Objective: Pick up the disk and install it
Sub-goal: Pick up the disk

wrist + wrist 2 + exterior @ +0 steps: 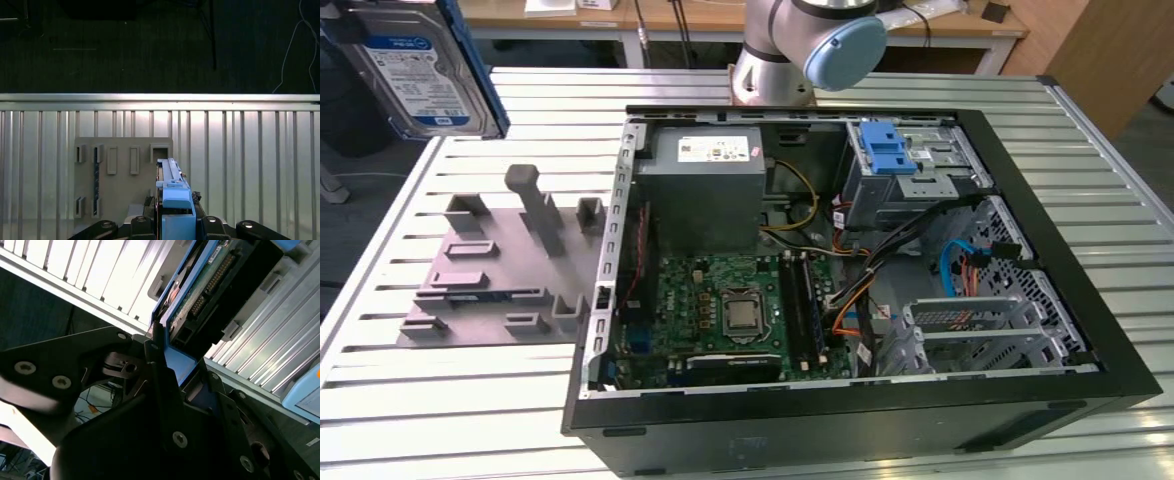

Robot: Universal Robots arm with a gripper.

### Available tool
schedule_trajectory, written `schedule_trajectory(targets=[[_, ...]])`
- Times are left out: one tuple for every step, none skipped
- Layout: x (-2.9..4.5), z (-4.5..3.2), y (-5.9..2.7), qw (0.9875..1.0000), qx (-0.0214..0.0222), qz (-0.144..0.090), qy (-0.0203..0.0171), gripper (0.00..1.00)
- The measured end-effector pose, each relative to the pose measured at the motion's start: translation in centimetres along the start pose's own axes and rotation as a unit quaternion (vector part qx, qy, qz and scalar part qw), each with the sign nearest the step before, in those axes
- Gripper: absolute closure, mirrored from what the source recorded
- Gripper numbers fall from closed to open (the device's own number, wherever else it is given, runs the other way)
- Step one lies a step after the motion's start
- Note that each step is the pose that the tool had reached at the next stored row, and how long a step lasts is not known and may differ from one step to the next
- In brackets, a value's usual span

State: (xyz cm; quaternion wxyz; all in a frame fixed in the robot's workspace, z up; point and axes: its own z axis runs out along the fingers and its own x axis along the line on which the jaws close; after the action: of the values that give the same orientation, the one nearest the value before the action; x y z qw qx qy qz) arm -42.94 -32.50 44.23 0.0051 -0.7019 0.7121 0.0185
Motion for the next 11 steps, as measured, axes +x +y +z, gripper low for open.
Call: schedule_trajectory(targets=[[-0.01, -0.16, 0.00, 1.0000, 0.0000, 0.000, -0.0001, 0.64], [-0.01, -0.33, 0.00, 1.0000, -0.0001, 0.000, -0.0002, 0.64], [-0.02, -0.48, 0.01, 1.0000, 0.0000, 0.000, -0.0002, 0.64], [-0.02, -0.63, 0.01, 1.0000, 0.0000, 0.000, -0.0002, 0.64], [-0.03, -0.81, 0.01, 1.0000, -0.0001, 0.000, -0.0002, 0.64], [-0.03, -0.98, 0.02, 1.0000, -0.0001, 0.000, -0.0002, 0.64], [-0.04, -1.16, 0.02, 1.0000, 0.0000, 0.000, -0.0002, 0.64], [-0.05, -1.32, 0.02, 1.0000, 0.0000, 0.000, -0.0003, 0.64], [-0.05, -1.46, 0.03, 1.0000, 0.0000, 0.000, -0.0004, 0.64], [-0.05, -1.59, 0.03, 1.0000, 0.0000, 0.000, -0.0004, 0.64], [-0.06, -1.73, 0.03, 1.0000, 0.0000, 0.000, -0.0006, 0.64]])
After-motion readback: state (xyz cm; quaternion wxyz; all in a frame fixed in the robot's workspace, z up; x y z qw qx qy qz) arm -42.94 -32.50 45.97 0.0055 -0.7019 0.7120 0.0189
